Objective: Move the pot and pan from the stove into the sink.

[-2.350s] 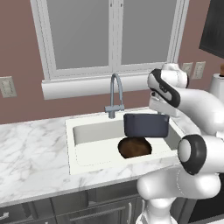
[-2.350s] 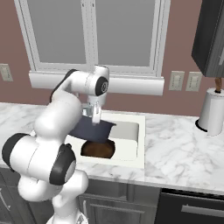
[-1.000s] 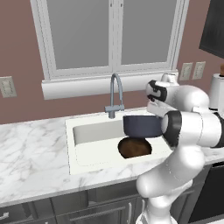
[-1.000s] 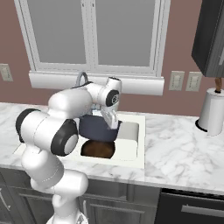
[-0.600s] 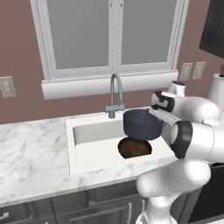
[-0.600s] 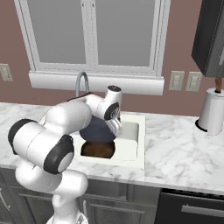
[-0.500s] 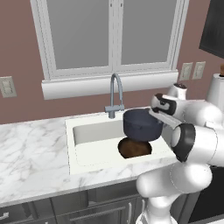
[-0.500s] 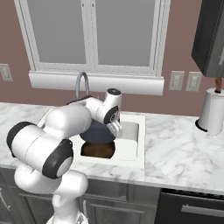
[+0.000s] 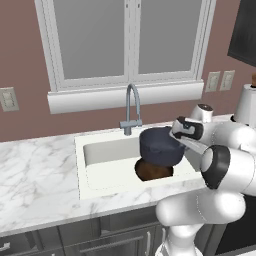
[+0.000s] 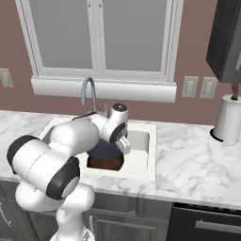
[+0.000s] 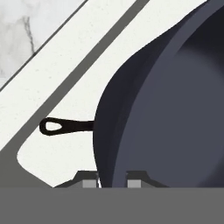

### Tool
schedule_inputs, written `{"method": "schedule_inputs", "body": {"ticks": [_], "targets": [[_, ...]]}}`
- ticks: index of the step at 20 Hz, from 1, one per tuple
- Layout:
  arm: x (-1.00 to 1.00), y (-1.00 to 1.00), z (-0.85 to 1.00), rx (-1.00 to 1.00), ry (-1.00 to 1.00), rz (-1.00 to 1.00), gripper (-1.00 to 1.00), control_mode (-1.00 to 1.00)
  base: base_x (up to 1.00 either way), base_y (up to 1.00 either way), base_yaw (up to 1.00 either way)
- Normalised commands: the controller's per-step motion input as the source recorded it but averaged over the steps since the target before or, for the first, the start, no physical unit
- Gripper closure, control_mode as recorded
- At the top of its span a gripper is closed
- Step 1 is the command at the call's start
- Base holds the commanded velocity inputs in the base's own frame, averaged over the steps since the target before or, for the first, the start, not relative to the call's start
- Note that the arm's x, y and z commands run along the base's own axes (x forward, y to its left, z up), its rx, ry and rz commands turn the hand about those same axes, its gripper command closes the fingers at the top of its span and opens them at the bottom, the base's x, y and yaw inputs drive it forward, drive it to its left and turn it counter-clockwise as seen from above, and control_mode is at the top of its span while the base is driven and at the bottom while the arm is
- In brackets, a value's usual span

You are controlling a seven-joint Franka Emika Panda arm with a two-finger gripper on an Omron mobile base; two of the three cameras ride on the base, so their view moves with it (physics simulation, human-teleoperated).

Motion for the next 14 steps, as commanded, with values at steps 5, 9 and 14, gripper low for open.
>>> {"method": "schedule_inputs", "body": {"ticks": [5,9,14], "targets": [[0.28,0.0,-0.34,0.0,-0.01,0.01,1.0,-1.0,0.0,0.0,0.0],[0.28,0.0,-0.5,0.0,0.0,0.02,1.0,-1.0,0.0,0.0,0.0],[0.21,0.0,-0.41,0.0,-0.04,0.01,1.0,-1.0,0.0,0.0,0.0]]}}
